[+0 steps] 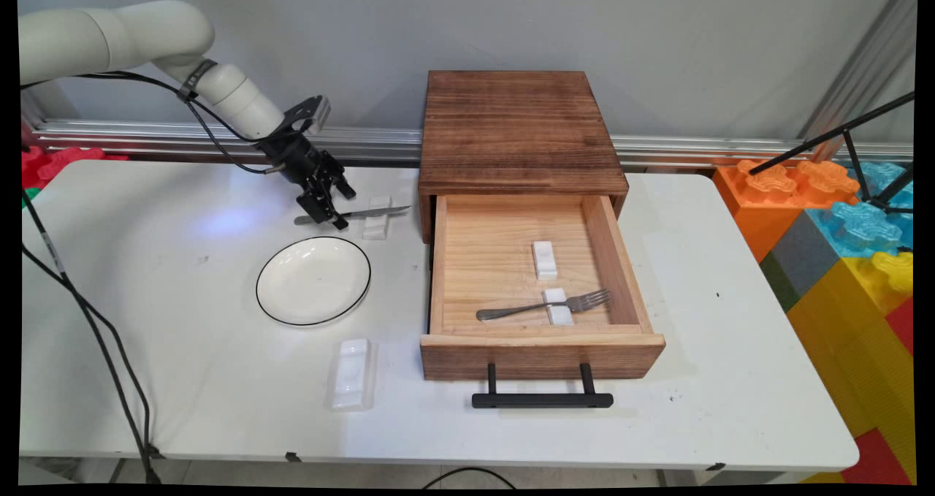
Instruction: Pick up the knife from the left of the white plate
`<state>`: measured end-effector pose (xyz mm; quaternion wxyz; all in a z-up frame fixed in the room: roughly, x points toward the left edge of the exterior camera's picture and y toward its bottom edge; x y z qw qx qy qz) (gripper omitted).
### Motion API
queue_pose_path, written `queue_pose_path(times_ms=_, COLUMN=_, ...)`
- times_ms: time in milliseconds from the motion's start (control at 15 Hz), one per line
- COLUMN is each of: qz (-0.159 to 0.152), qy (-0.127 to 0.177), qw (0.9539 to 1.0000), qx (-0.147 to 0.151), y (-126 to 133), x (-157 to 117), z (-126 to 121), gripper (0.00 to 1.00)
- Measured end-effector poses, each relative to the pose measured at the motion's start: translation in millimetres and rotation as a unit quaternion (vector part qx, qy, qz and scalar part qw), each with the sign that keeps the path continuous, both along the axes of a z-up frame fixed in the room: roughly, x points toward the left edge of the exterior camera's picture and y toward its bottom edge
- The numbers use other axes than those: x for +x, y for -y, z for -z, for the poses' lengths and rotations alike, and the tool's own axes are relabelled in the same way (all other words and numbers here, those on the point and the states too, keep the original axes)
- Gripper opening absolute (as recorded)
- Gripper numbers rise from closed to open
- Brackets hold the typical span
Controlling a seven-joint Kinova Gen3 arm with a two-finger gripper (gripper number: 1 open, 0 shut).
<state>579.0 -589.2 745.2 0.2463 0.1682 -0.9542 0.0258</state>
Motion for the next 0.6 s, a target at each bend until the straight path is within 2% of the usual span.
queue_pose_path(times_ms=200, qz=0.002, qy=0.0, qw=1.0, qx=-0.002, y=1.3, x=-0.9, z=0.6, gripper=1.0)
queue_pose_path(times_ms=267, qz=0.003, qy=0.0, qw=1.0, qx=-0.002, y=1.5, x=-1.0, z=0.7, gripper=0.0)
queue_pose_path(times_ms=600, qz=0.01, qy=0.006, qw=0.9999, qx=-0.006, y=1.6, x=0.2, z=1.3, gripper=0.0)
